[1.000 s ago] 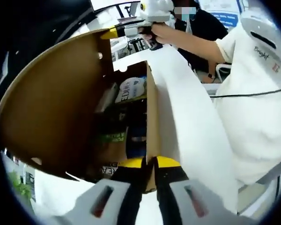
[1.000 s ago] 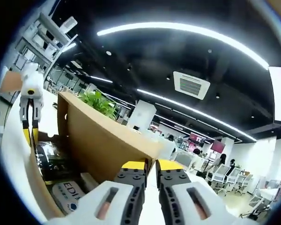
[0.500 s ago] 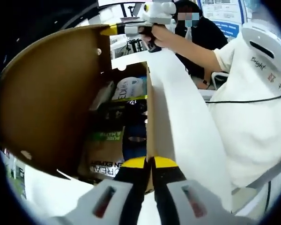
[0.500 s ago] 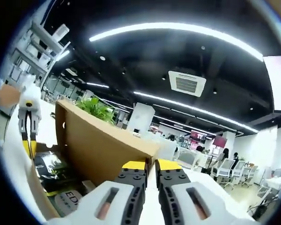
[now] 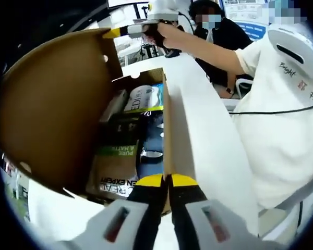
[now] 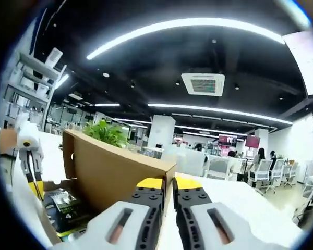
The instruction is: Operate the shoe box by opening the lid, removing the specified soft item, and placing it in the target area until the item is outside and the box remains undamaged.
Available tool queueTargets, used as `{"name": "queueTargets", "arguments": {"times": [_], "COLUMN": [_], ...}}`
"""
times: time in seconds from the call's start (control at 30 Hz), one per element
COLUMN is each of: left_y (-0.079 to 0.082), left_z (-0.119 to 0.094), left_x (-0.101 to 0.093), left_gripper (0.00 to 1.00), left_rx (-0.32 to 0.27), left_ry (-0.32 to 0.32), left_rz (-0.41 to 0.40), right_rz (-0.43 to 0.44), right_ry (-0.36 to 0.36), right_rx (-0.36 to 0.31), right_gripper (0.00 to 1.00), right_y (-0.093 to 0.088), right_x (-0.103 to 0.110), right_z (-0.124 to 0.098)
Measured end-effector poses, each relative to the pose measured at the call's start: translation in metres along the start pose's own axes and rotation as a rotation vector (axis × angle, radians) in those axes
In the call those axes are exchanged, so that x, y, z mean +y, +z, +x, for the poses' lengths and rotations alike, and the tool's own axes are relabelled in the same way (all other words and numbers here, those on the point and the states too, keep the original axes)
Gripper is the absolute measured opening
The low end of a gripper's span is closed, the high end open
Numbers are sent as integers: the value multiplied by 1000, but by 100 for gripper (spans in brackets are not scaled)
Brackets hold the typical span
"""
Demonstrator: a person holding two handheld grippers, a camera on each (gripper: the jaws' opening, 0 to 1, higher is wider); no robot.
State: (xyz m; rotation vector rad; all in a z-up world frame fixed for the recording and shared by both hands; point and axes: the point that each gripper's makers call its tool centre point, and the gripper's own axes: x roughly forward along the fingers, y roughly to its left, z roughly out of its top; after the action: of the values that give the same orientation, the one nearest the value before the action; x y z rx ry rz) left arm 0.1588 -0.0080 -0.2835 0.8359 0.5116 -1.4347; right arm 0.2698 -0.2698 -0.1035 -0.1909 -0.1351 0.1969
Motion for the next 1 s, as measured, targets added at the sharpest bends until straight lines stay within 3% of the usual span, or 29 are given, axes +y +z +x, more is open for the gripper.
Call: {"name": "queueTargets", "arguments": {"times": [0.07, 0.1, 0.13, 0.2, 0.43, 0.53, 0.87, 1.0], "left_y": [0, 1, 2, 0, 0, -1, -3, -3], "left_z": [0, 0, 0, 0, 3, 3, 4, 3], "left_x": [-2, -2, -3, -1, -1, -1, 1, 1], "left_gripper": [3, 3, 3, 3, 3, 3, 3, 3], "left_rx": [4, -9, -16, -19, 38, 65, 53, 48], "left_ry": [6, 16, 20, 19, -3, -6, -11, -2], "left_rz": [17, 82, 93, 12, 2, -5, -53, -38], "right_rz": [-2, -9, -6, 9, 55, 25, -9, -25], "right_ry": [2, 8, 13, 32, 83, 80, 84, 86], "right_rx": [17, 24, 25, 38, 54, 60, 121, 128], "right_gripper": [4, 4, 4, 5, 5, 5, 5, 5], "right_y": [0, -2, -2, -3, -5, -6, -11, -16], "right_x": [-1, -2, -2, -3, -4, -3, -8, -10], "right_z": [6, 9, 10, 11, 20, 21, 40, 44]}}
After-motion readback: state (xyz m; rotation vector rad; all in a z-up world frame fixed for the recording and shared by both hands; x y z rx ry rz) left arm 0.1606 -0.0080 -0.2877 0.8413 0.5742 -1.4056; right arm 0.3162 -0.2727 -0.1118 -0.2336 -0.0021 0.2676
